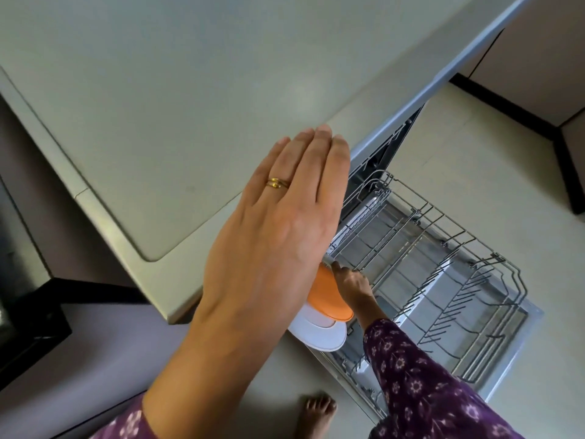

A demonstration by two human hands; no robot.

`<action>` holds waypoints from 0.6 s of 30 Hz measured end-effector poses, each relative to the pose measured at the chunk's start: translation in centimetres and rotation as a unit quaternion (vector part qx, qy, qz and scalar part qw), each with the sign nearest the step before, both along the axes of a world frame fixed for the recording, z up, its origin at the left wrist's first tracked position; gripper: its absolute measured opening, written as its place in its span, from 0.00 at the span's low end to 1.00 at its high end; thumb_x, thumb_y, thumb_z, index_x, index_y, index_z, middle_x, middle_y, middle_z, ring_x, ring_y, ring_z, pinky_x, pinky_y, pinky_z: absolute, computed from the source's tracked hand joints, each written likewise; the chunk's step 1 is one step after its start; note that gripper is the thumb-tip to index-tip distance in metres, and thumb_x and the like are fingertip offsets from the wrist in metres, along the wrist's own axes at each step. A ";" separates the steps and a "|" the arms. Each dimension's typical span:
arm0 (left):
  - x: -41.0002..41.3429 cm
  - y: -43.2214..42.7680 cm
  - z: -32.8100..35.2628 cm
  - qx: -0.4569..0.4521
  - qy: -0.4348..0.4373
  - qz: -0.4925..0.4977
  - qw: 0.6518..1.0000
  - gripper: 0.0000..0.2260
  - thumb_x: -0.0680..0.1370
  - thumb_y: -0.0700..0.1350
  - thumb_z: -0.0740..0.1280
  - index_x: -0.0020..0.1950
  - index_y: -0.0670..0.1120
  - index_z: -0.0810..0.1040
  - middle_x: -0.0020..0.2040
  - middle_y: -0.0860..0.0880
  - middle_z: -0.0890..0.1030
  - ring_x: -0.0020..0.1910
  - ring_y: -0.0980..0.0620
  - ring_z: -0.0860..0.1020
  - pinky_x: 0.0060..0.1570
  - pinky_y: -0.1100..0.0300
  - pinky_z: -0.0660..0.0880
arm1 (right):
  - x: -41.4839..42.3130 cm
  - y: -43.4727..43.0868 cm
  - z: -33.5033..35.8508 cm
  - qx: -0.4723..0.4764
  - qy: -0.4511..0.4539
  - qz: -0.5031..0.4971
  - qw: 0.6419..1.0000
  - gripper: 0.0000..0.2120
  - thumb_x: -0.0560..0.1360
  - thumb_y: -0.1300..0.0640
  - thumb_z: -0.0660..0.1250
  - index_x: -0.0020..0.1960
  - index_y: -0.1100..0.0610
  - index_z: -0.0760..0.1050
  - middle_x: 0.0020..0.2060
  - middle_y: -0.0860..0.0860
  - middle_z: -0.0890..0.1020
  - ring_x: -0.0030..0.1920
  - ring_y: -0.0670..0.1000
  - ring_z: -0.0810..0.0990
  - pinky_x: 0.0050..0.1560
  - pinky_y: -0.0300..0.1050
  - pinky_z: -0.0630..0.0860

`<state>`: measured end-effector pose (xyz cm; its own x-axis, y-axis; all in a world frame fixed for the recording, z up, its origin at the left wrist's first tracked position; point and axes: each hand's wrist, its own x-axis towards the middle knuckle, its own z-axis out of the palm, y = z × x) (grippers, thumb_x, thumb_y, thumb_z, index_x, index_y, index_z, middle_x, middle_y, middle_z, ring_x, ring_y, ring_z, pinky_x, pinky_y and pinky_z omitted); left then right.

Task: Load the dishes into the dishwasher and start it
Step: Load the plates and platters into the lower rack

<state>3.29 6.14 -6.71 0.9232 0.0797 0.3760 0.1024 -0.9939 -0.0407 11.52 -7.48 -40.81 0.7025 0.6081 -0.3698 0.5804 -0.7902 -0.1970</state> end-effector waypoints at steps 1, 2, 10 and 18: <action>0.1 0.0 -0.1 0.007 -0.004 0.001 1.000 0.20 0.77 0.36 0.63 0.69 0.39 0.69 0.68 0.43 0.72 0.69 0.46 0.69 0.71 0.54 0.61 | -0.1 0.1 0.0 0.009 0.003 -0.005 1.000 0.14 0.79 0.62 0.62 0.63 0.64 0.68 0.40 0.54 0.81 0.37 0.52 0.82 0.38 0.43 0.79; 0.1 0.0 -0.1 0.011 -0.008 0.002 1.000 0.20 0.77 0.36 0.63 0.69 0.39 0.69 0.67 0.43 0.73 0.69 0.46 0.69 0.71 0.54 0.61 | -0.3 0.1 -0.5 0.014 -0.021 0.006 1.000 0.14 0.78 0.63 0.64 0.62 0.64 0.69 0.39 0.54 0.82 0.36 0.51 0.83 0.38 0.43 0.80; 0.0 -0.1 0.0 0.001 -0.014 -0.001 1.000 0.20 0.76 0.35 0.63 0.69 0.38 0.69 0.67 0.42 0.73 0.68 0.45 0.70 0.71 0.54 0.61 | -1.9 0.9 0.4 -0.037 0.049 -0.085 0.994 0.15 0.82 0.61 0.52 0.64 0.63 0.69 0.57 0.60 0.79 0.58 0.60 0.78 0.60 0.51 0.73; -0.1 0.1 -0.1 0.015 -0.021 -0.010 1.000 0.21 0.74 0.35 0.67 0.67 0.38 0.70 0.66 0.41 0.74 0.67 0.44 0.71 0.70 0.53 0.62 | -3.6 0.7 4.5 -0.028 0.063 -0.109 0.992 0.12 0.80 0.61 0.57 0.62 0.63 0.69 0.55 0.57 0.80 0.55 0.56 0.80 0.52 0.47 0.76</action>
<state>3.15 6.20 -6.79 0.9081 0.0495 0.4157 0.0843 -0.9943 -0.0658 7.89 -6.79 -36.28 0.7606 0.4230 -0.4925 0.3680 -0.9059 -0.2097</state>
